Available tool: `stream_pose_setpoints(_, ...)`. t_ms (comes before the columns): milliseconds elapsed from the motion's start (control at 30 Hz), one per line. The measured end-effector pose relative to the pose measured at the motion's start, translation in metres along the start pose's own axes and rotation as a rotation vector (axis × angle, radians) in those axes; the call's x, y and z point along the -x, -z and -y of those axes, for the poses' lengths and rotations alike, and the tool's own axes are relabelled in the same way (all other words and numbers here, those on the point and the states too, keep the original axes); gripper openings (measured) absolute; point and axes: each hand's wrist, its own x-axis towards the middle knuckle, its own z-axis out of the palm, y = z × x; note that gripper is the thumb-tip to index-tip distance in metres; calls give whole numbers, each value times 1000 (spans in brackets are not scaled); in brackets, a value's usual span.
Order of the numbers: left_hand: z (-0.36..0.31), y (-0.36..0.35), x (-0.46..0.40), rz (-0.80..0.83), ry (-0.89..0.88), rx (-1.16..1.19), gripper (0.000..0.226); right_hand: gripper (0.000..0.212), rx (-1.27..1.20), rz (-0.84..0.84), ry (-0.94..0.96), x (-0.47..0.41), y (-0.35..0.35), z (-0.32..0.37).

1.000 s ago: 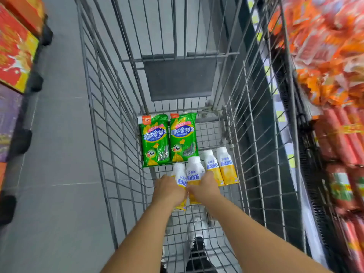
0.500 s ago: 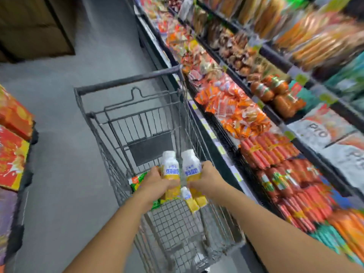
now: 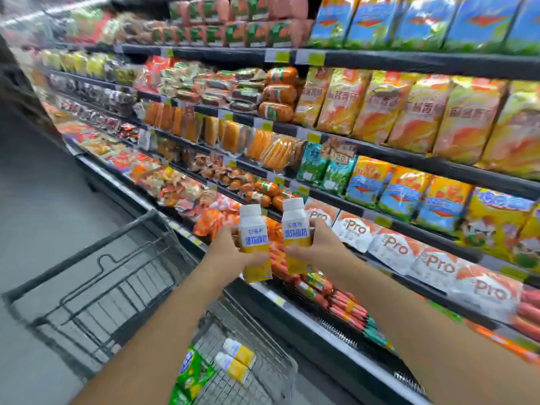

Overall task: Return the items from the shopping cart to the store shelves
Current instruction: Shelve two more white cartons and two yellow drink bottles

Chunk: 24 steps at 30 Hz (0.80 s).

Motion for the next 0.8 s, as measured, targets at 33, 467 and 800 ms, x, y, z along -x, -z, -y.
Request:
stream_pose_setpoints(33,-12,-14,-2,44,-30,-24,71,55,-8,-37,6,7,20,2)
stream_pose_setpoints(467,-148,-309,51,562,-287,-92,56,52,-7,-570,-42,171,302,-53)
stream_pose_setpoints(800,-231,-551,168,807,-477,-124,53,53,12,-913,-103,346,499,-110)
